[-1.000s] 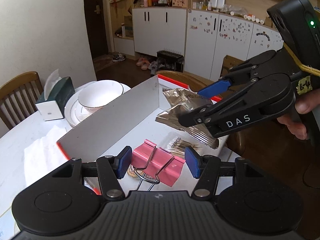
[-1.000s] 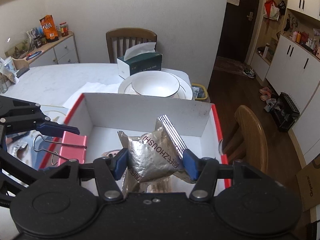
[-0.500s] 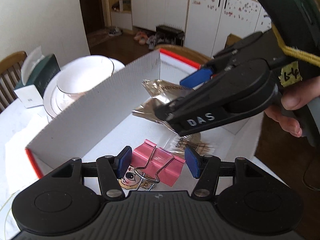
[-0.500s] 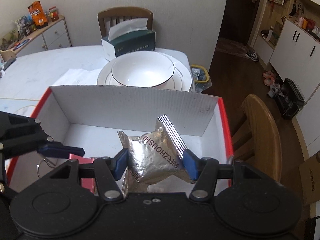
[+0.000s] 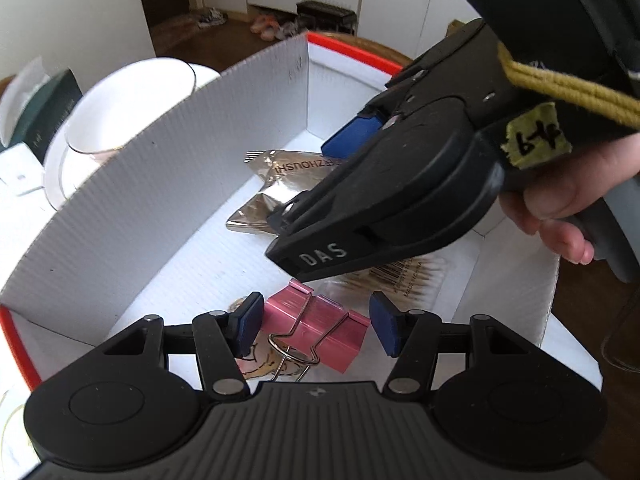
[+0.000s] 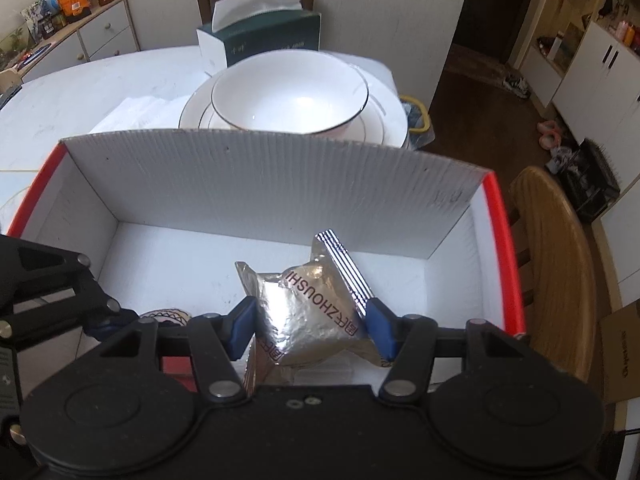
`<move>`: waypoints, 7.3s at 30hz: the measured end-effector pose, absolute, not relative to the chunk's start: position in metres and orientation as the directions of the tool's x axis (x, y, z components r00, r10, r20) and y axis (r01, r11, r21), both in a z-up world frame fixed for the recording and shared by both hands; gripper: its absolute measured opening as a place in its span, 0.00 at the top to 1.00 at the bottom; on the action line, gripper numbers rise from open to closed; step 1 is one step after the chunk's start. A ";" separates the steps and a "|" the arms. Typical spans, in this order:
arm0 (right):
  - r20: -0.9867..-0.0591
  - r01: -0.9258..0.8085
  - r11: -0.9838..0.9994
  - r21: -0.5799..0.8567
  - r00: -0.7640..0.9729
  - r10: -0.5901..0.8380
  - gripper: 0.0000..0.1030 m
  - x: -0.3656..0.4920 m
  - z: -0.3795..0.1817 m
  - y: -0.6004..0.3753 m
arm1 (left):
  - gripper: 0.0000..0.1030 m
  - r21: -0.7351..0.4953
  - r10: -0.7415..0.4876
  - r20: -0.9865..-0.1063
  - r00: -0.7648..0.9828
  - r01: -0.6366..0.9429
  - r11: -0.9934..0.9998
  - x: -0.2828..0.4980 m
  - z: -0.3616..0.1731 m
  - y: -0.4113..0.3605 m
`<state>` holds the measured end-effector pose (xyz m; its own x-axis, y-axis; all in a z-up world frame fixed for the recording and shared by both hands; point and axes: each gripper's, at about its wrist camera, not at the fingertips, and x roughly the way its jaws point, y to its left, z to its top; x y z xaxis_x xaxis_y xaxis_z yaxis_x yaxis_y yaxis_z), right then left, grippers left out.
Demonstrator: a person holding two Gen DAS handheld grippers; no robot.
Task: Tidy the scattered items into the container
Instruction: 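Open both tools to drop the foil packet and binder clip into the box, then withdraw both tools from the box toward the remaining table items, then grasp the bag of white beads with the right tool while the left tool grasps the pink-white snack bag, then carry the bead bag and snack bag with both tools over the box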
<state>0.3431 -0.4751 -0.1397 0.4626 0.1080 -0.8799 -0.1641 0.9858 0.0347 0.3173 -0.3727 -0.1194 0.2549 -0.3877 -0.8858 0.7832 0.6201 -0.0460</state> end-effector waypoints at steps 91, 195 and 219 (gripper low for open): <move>-0.658 -0.260 0.955 0.145 0.695 0.289 0.05 0.205 -0.014 -0.308 | 0.18 -0.103 -0.554 -0.568 0.609 0.615 0.782 0.201 -0.001 -0.088; -0.821 -0.171 0.968 0.182 0.516 0.245 0.64 0.186 -0.120 -0.209 | 0.50 -0.078 -0.374 -0.713 0.593 0.463 0.883 0.173 -0.106 0.066; -0.741 -0.171 0.965 0.201 0.617 0.264 0.64 0.159 -0.051 -0.276 | 0.49 -0.113 -0.419 -0.655 0.629 0.467 0.877 0.151 -0.035 -0.003</move>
<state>0.1588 -0.2761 -0.0505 0.6172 0.2637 -0.7413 -0.1706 0.9646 0.2011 0.1509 -0.0035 -0.0354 0.6291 -0.4189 -0.6549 0.4667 0.8772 -0.1128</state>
